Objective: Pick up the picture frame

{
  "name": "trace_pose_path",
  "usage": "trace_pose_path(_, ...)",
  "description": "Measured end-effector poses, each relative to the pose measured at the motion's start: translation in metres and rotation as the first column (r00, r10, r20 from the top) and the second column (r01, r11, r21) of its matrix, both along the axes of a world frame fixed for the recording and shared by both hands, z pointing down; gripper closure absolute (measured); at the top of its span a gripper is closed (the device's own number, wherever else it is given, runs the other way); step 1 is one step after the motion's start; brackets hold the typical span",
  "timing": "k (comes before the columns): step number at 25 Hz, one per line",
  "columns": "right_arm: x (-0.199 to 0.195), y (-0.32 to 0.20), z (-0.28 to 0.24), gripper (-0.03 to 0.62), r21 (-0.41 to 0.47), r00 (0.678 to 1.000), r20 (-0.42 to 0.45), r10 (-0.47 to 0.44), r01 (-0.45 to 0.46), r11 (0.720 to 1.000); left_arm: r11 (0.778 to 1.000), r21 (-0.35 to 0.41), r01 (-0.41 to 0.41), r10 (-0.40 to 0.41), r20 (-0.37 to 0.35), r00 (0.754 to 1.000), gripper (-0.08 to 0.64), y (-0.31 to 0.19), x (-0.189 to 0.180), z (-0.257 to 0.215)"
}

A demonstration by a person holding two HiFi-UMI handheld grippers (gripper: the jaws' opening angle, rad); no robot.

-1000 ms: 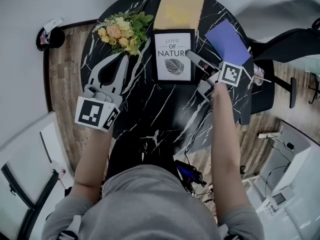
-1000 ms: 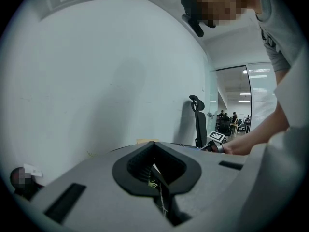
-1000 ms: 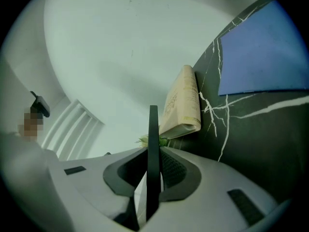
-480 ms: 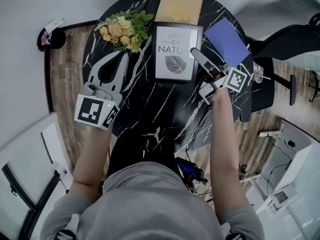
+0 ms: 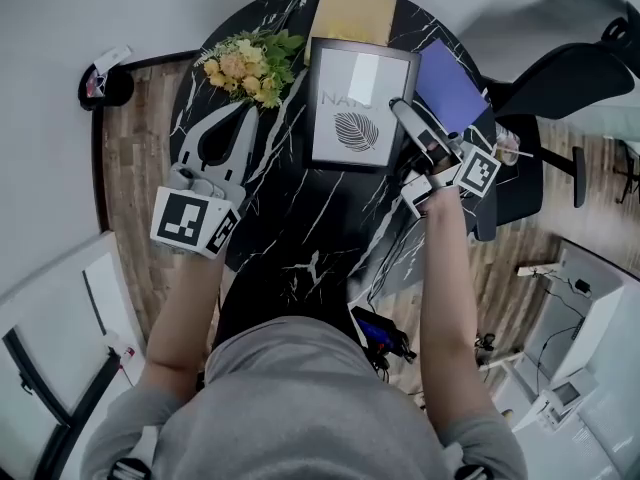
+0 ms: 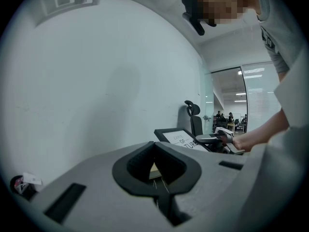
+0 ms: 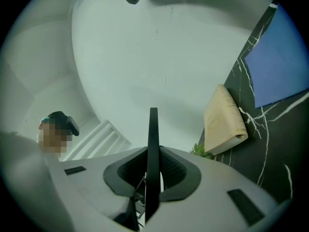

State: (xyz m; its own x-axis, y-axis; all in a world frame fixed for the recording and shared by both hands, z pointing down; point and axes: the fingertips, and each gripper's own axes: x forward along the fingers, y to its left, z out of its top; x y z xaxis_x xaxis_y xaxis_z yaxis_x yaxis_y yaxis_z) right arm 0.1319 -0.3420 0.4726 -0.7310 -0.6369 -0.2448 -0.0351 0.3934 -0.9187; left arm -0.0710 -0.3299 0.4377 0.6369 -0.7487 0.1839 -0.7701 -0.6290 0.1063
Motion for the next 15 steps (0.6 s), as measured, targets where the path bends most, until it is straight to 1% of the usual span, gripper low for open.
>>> trace_pose_path(7, -0.001, 0.013, -0.039, 0.512, 0.062, 1.000, 0.005, 0.008, -0.008, 0.998, 1.000, 0.026, -0.007, 0.007, -0.004, 1.000, 0.552, 0.012, 0.002, -0.021)
trace_pose_path(15, -0.012, 0.038, -0.085, 0.512, 0.134, 1.000, -0.017, 0.012, -0.009, 0.991, 0.998, 0.067, -0.013, 0.014, -0.015, 1.000, 0.552, 0.028, -0.001, -0.047)
